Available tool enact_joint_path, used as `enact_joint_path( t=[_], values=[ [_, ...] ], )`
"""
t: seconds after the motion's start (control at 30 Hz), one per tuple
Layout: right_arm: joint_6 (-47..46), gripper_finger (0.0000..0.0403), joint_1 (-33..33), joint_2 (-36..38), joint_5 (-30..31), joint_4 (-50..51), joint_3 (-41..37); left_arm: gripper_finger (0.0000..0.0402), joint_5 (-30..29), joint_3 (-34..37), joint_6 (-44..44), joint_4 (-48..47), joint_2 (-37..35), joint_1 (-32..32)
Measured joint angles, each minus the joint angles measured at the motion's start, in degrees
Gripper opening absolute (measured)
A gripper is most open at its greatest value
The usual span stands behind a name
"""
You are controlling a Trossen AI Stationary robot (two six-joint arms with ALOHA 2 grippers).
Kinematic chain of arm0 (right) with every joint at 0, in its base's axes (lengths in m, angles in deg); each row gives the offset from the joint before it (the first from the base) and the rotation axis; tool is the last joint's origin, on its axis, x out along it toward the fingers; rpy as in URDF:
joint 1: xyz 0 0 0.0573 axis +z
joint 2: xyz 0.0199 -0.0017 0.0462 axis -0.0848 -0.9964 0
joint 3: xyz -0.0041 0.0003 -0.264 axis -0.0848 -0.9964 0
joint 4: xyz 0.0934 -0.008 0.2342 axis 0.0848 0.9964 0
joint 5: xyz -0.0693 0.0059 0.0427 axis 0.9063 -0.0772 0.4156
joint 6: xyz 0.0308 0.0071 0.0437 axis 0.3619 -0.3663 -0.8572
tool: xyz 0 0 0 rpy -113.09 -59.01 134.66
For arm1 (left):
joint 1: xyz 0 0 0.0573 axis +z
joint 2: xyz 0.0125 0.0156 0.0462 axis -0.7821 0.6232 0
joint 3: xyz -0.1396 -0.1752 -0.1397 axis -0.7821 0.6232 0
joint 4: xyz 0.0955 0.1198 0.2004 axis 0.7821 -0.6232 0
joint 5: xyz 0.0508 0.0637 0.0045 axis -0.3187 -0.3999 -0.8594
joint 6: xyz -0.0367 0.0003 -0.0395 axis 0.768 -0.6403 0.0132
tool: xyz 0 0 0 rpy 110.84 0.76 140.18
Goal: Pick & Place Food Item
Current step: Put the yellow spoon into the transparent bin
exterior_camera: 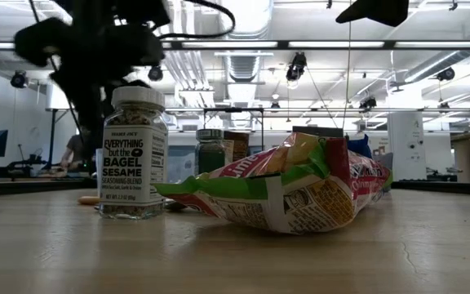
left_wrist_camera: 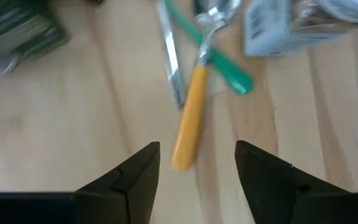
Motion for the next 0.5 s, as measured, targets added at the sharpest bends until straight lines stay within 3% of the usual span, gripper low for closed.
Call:
enact_joint_path(
  t=[0.13, 0.5],
  values=[
    [-1.63, 0.0375, 0.0, 0.0, -0.02, 0.07, -0.07, 0.021, 0.17, 6.89, -0.18, 8.65, -1.72, -2.64],
    [-5.91, 0.0375, 0.0, 0.0, -0.02, 0.02, -0.07, 0.021, -2.84, 14.65, 0.04, 16.65, -1.62, -3.3]
  ],
)
